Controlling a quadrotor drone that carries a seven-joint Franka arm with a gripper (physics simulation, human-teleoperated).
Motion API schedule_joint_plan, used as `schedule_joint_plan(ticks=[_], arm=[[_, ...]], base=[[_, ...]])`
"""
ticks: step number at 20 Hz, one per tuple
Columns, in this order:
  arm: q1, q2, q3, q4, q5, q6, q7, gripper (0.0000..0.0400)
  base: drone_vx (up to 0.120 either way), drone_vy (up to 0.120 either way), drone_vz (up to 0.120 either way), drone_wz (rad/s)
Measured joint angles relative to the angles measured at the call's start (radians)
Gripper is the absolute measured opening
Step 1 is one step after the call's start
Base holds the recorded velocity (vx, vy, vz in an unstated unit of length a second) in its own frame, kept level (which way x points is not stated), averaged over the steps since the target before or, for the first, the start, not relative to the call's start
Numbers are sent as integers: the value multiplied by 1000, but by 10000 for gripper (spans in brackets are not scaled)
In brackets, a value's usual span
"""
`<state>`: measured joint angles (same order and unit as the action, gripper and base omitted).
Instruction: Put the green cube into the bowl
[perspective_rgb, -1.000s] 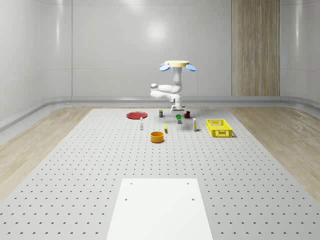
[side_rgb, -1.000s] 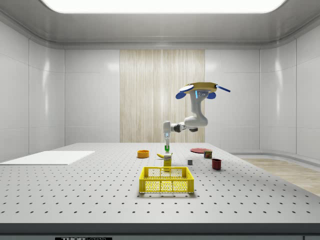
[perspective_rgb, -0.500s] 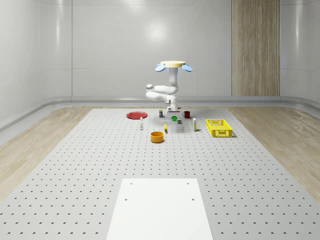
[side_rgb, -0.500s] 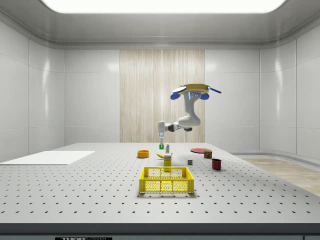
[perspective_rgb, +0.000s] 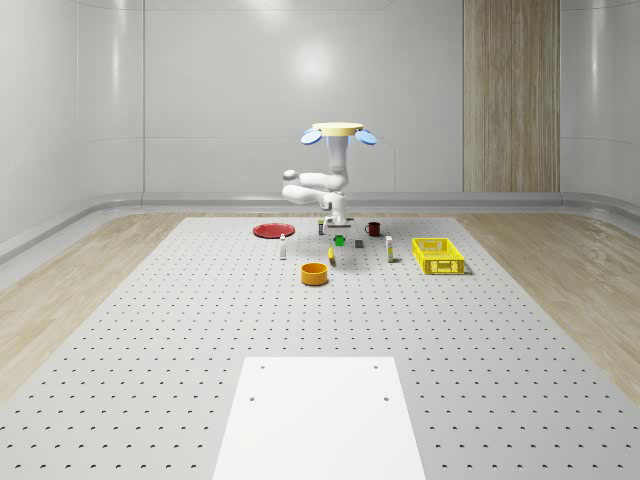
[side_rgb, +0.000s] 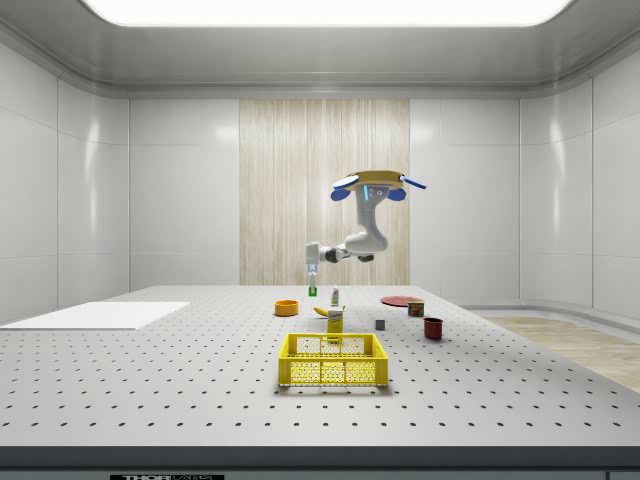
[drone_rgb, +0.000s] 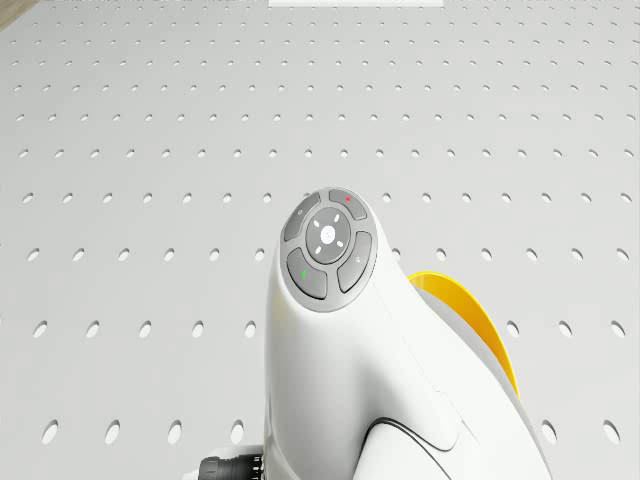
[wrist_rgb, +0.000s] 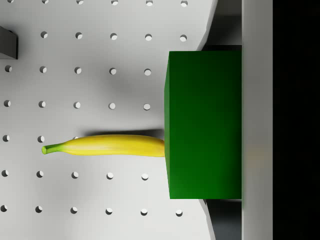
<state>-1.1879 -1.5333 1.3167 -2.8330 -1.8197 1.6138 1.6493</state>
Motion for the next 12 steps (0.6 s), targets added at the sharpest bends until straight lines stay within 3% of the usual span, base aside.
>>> schedule_joint_plan(ticks=[12], arm=[[-1, -5, 1, 0, 2, 4, 1, 252]], base=[[120, -120, 0, 0]])
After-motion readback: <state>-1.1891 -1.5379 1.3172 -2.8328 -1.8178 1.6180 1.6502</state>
